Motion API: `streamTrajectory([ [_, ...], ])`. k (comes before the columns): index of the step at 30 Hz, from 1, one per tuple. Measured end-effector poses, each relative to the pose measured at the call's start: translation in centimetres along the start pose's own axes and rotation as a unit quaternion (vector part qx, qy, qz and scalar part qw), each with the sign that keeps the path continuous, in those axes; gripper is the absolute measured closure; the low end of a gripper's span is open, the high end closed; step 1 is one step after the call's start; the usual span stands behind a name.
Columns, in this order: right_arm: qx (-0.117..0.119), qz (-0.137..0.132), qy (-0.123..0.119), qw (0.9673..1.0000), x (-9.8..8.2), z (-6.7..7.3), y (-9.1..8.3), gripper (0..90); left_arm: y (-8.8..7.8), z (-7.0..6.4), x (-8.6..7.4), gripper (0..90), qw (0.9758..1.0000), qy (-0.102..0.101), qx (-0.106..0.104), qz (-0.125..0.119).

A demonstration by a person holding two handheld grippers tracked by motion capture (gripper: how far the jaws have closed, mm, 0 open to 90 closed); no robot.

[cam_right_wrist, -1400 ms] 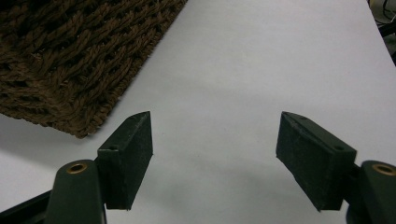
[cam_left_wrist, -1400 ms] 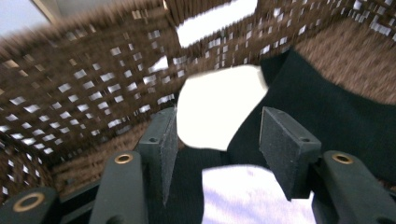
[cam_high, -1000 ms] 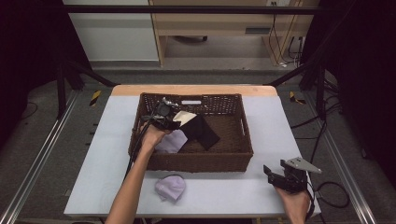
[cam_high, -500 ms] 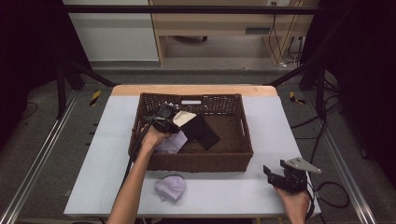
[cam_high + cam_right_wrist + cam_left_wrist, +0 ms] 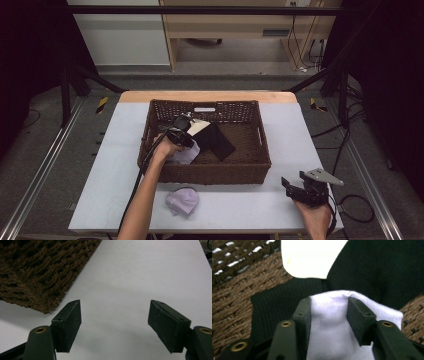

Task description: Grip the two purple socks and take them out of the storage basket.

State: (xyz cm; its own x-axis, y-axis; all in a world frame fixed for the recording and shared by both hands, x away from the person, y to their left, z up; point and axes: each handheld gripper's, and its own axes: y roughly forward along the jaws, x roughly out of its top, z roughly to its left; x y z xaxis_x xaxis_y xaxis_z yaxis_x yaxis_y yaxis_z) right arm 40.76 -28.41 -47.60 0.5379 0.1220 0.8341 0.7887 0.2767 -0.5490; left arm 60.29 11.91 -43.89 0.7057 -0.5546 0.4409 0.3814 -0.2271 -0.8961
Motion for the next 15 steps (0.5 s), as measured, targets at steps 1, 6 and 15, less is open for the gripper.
streamTrajectory([
  [1, 0.000, -0.001, -0.001, 1.0000, 0.0, 0.0, 0.0, 27.0, 0.0, 0.0, 0.0, 57.5, 1.0000, -0.002, 0.000, 0.004],
  [6, -0.002, 0.000, -0.002, 1.0000, 0.0, 0.0, -0.1, 27.1, -0.3, 0.2, 0.0, 76.4, 0.9995, -0.022, -0.006, 0.020],
  [15, -0.003, 0.003, 0.000, 1.0000, 0.0, 0.0, 0.0, 27.2, -3.6, -0.2, -0.2, 85.0, 0.9984, -0.002, 0.014, -0.055],
])
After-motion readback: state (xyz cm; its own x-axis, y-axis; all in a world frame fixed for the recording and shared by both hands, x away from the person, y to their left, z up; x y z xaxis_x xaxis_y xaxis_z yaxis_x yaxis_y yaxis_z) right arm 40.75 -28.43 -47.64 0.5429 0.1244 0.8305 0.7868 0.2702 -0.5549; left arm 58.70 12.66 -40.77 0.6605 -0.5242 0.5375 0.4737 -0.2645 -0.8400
